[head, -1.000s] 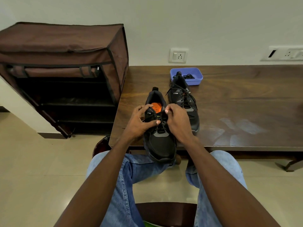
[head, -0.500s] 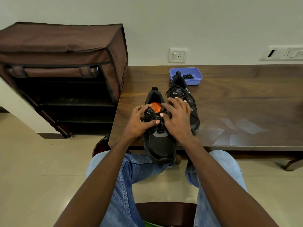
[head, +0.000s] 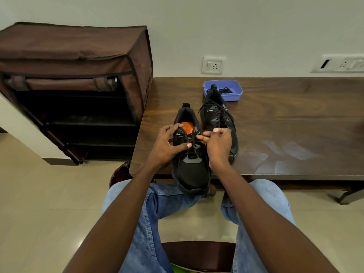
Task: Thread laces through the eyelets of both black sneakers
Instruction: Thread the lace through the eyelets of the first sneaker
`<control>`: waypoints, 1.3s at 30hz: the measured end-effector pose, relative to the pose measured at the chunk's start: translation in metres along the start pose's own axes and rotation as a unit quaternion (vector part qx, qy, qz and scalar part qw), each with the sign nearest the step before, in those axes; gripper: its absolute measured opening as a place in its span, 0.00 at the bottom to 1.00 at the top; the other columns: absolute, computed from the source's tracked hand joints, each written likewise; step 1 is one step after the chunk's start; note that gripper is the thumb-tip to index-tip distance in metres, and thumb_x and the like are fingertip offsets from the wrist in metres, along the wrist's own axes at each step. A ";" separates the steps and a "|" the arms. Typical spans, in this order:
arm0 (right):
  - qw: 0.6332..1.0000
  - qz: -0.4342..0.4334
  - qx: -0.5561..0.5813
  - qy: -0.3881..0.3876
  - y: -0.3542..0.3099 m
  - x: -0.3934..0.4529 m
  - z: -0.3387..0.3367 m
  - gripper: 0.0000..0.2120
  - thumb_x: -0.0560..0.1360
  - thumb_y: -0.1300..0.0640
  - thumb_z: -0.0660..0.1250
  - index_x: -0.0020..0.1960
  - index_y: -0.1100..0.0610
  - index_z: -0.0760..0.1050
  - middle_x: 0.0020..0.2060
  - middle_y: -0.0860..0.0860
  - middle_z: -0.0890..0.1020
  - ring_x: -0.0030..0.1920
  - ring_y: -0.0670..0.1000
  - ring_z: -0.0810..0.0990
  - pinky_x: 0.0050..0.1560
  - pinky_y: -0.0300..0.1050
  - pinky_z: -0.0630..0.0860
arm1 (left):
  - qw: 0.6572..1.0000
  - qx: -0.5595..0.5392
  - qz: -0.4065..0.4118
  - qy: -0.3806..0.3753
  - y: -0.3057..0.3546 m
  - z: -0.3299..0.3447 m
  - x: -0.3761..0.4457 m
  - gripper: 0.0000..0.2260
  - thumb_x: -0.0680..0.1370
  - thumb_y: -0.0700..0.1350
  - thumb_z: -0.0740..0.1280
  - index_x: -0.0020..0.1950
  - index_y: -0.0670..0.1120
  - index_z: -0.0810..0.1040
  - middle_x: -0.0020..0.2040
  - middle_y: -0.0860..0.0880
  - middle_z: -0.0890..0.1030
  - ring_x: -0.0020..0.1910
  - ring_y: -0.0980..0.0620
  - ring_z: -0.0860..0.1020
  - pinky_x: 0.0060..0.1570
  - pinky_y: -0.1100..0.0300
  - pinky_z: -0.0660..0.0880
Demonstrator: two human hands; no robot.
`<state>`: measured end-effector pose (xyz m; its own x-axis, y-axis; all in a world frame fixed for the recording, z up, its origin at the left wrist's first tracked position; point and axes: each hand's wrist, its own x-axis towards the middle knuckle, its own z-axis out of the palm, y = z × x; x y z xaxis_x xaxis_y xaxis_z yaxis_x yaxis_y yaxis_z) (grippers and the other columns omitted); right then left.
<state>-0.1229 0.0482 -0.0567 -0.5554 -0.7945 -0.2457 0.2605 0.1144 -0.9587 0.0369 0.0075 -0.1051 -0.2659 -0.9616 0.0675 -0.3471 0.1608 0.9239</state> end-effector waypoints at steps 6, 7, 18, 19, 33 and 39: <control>0.904 -0.288 -0.299 -0.103 0.004 0.010 -0.011 0.15 0.76 0.68 0.66 0.60 0.56 0.79 0.61 0.50 0.72 0.60 0.45 0.71 0.55 0.24 0.67 | 1.000 -0.003 0.002 -0.004 -0.001 -0.001 0.000 0.32 0.71 0.47 0.79 0.73 0.56 0.71 0.69 0.51 0.63 0.67 0.55 0.66 0.55 0.71 0.69; 0.891 -0.291 -0.316 -0.147 0.005 0.013 -0.011 0.13 0.76 0.65 0.68 0.60 0.56 0.80 0.61 0.49 0.73 0.60 0.45 0.72 0.56 0.24 0.66 | 1.000 -0.007 0.005 -0.003 -0.001 -0.001 0.000 0.32 0.71 0.47 0.79 0.73 0.56 0.71 0.68 0.51 0.63 0.67 0.55 0.67 0.56 0.70 0.69; 0.868 -0.247 -0.405 -0.151 0.010 0.013 -0.006 0.05 0.82 0.61 0.60 0.48 0.55 0.72 0.44 0.52 0.81 0.45 0.53 0.79 0.47 0.56 0.76 | 1.000 0.020 -0.007 0.000 -0.001 -0.001 0.001 0.33 0.71 0.49 0.79 0.73 0.56 0.71 0.68 0.51 0.63 0.67 0.55 0.66 0.56 0.75 0.65; 0.877 -0.228 -0.394 -0.152 0.010 0.012 -0.007 0.06 0.82 0.61 0.59 0.48 0.55 0.72 0.45 0.52 0.81 0.46 0.52 0.80 0.49 0.56 0.77 | 1.000 0.025 -0.008 0.000 0.000 -0.001 0.001 0.33 0.71 0.49 0.79 0.73 0.56 0.71 0.69 0.51 0.63 0.66 0.56 0.66 0.54 0.78 0.64; 0.921 -0.127 -0.362 -0.063 -0.034 0.021 -0.034 0.14 0.75 0.54 0.69 0.33 0.58 0.74 0.29 0.55 0.81 0.31 0.53 0.80 0.35 0.48 0.75 | 0.997 -0.036 -0.018 0.060 0.012 0.001 -0.001 0.15 0.82 0.50 0.65 0.68 0.51 0.76 0.67 0.50 0.70 0.60 0.61 0.72 0.46 0.81 0.69; 0.880 -0.178 -0.415 -0.147 -0.017 0.015 -0.003 0.19 0.76 0.42 0.69 0.58 0.54 0.75 0.39 0.46 0.79 0.46 0.51 0.80 0.47 0.49 0.75 | 0.992 -0.054 -0.008 0.115 0.020 0.002 -0.004 0.04 0.80 0.53 0.67 0.52 0.63 0.80 0.55 0.56 0.80 0.56 0.59 0.79 0.60 0.55 0.78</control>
<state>-0.1375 0.0362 -0.0448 -0.2256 -0.9740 0.0217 -0.6228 0.1270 -0.7720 0.0294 0.0151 -0.0873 -0.0450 -0.9911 0.1256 -0.2479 0.1328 0.9596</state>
